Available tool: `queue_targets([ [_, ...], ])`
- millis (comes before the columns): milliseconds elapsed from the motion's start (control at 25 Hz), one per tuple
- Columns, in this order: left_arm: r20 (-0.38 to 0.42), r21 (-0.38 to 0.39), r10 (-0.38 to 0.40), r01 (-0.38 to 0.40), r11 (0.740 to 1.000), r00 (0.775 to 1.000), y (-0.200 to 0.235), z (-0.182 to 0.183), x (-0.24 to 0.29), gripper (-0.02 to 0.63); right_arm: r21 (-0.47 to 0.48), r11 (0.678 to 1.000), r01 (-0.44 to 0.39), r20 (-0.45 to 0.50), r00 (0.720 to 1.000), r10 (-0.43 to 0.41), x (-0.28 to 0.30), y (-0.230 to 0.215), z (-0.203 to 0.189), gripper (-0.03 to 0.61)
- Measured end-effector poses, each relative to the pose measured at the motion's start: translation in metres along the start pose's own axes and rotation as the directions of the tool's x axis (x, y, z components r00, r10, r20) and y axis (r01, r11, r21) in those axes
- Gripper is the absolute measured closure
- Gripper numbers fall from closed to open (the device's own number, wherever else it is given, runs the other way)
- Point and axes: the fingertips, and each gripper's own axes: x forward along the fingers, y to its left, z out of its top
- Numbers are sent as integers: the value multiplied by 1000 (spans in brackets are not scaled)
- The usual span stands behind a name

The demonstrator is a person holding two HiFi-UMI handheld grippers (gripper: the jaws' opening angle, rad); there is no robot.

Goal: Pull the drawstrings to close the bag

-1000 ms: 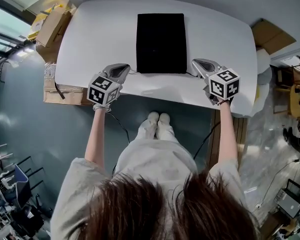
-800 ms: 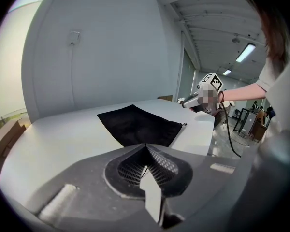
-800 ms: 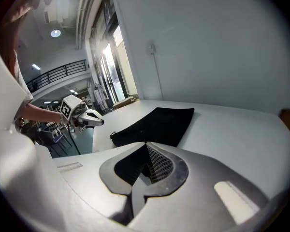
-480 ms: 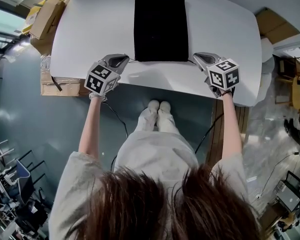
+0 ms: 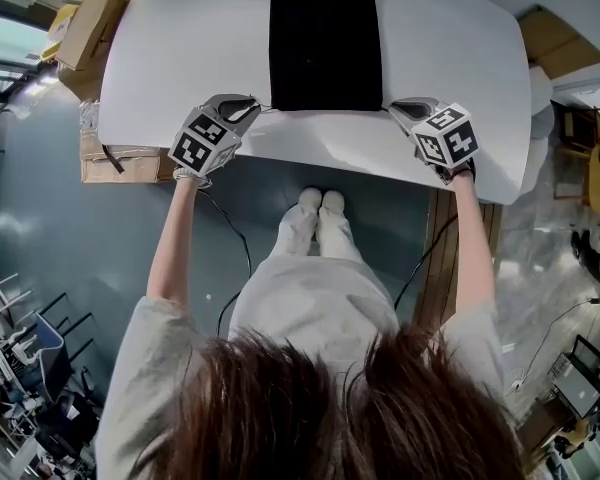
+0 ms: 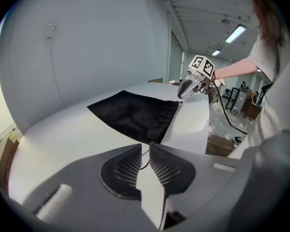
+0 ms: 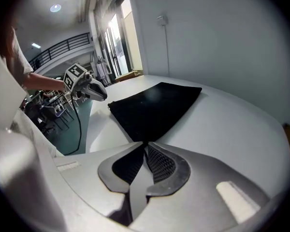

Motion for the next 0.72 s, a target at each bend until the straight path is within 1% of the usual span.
queue_targets([
  [120, -14, 31, -17, 17, 999, 1000, 0, -1, 3, 555, -26, 1000, -3, -40, 999, 2, 3, -1, -5, 525],
  [240, -26, 54, -41, 43, 998, 999, -3, -1, 7, 543, -43, 999, -18, -82, 997, 15, 5, -1, -9, 525],
  [400, -70, 108, -65, 72, 992, 995, -6, -4, 13, 517, -76, 997, -27, -126, 992, 17, 7, -1, -13, 499],
  [560, -94, 142, -84, 97, 985, 992, -8, -6, 20, 515, -102, 994, -32, -164, 986, 15, 13, -1, -17, 483],
  [720, -126, 186, -89, 112, 976, 988, -12, -2, 24, 499, -131, 990, -42, -201, 979, 15, 17, 0, -21, 463],
])
